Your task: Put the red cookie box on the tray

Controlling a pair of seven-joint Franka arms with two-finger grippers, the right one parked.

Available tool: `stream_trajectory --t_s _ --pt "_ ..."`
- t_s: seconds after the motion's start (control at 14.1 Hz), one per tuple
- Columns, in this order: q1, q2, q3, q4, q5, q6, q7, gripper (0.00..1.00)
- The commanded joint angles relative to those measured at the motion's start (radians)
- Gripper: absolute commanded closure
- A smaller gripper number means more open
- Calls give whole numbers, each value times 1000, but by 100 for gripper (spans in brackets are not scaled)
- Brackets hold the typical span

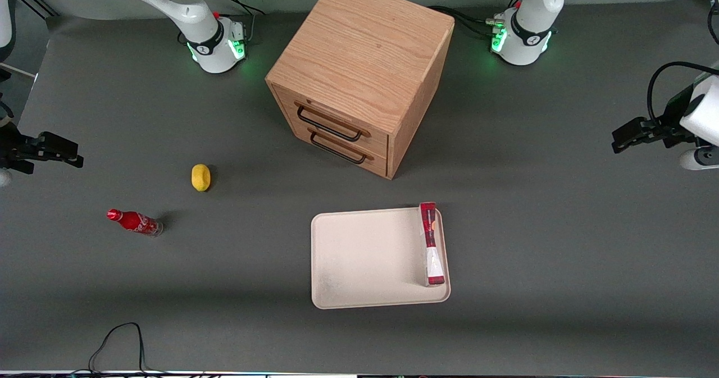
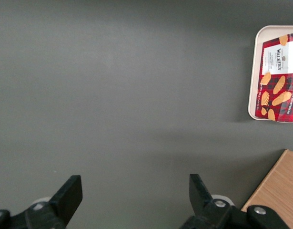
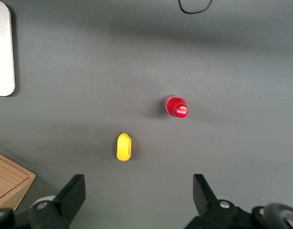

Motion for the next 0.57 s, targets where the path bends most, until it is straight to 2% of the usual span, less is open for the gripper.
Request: stream_trajectory --t_s 0.0,0.5 --pt "-12 -22 18 -2 -38 -26 15 0" --pt "17 -20 -5 -4 -39 -26 37 0"
